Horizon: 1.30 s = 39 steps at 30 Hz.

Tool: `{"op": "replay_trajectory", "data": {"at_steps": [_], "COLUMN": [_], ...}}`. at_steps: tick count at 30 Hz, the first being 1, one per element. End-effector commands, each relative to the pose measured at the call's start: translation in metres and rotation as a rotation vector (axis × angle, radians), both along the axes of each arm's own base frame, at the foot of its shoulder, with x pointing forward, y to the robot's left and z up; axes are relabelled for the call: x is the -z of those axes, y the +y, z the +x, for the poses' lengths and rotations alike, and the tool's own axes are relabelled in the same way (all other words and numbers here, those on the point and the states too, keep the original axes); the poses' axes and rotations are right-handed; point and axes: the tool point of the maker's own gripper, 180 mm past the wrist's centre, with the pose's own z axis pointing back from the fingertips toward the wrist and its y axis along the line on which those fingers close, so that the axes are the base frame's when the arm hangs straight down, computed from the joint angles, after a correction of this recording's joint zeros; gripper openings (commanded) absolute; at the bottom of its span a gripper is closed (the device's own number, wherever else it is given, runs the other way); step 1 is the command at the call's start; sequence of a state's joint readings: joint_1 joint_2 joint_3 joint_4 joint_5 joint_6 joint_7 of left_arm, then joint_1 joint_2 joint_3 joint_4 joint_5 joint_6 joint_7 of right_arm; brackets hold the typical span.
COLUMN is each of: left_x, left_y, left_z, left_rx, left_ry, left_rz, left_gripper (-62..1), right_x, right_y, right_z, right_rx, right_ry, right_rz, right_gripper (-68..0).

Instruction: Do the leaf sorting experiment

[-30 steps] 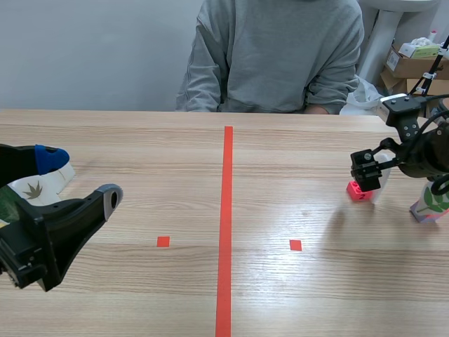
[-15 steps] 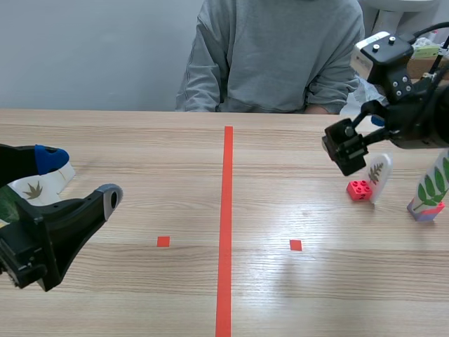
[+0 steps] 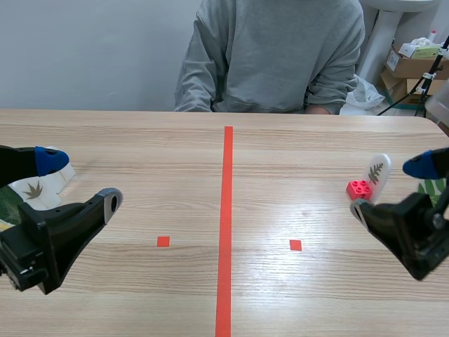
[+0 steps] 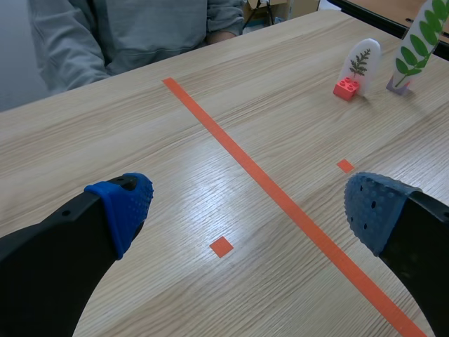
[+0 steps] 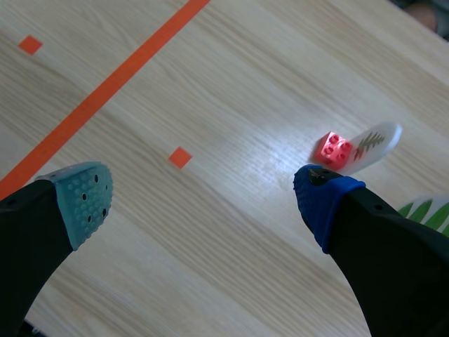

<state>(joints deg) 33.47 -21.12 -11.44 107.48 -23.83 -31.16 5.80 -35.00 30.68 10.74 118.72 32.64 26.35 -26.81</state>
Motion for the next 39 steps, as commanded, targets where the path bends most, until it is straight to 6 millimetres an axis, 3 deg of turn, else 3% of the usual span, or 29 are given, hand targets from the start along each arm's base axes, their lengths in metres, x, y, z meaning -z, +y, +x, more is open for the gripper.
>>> {"op": "replay_trajectory", "data": {"at_steps": [1, 8, 13, 24, 39], "left_x": [-0.010, -0.011, -0.010, -0.010, -0.010], "left_y": [-0.002, -0.002, -0.002, -0.002, -0.002], "left_z": [0.002, 0.002, 0.001, 0.002, 0.002], "left_rx": [-0.001, 0.001, 0.002, 0.005, 0.004], "left_ry": [-0.030, -0.030, -0.029, -0.029, -0.029], "left_rz": [-0.025, -0.029, -0.026, -0.020, -0.020], "left_gripper": [-2.4, -2.4, -2.4, -2.4, -2.4], "right_x": [0.001, 0.004, 0.004, -0.012, -0.013], "right_y": [-0.001, -0.006, -0.007, -0.005, -0.006], "right_z": [-0.002, -0.032, -0.040, -0.021, -0.021], "right_rx": [-0.006, -0.019, -0.044, -0.050, -0.046], "right_ry": [0.005, 0.069, 0.076, -0.005, -0.007], "right_rz": [0.032, 0.108, 0.105, 0.117, 0.117], "right_gripper": [-15.9, -18.1, -18.0, -18.0, -18.0]}}
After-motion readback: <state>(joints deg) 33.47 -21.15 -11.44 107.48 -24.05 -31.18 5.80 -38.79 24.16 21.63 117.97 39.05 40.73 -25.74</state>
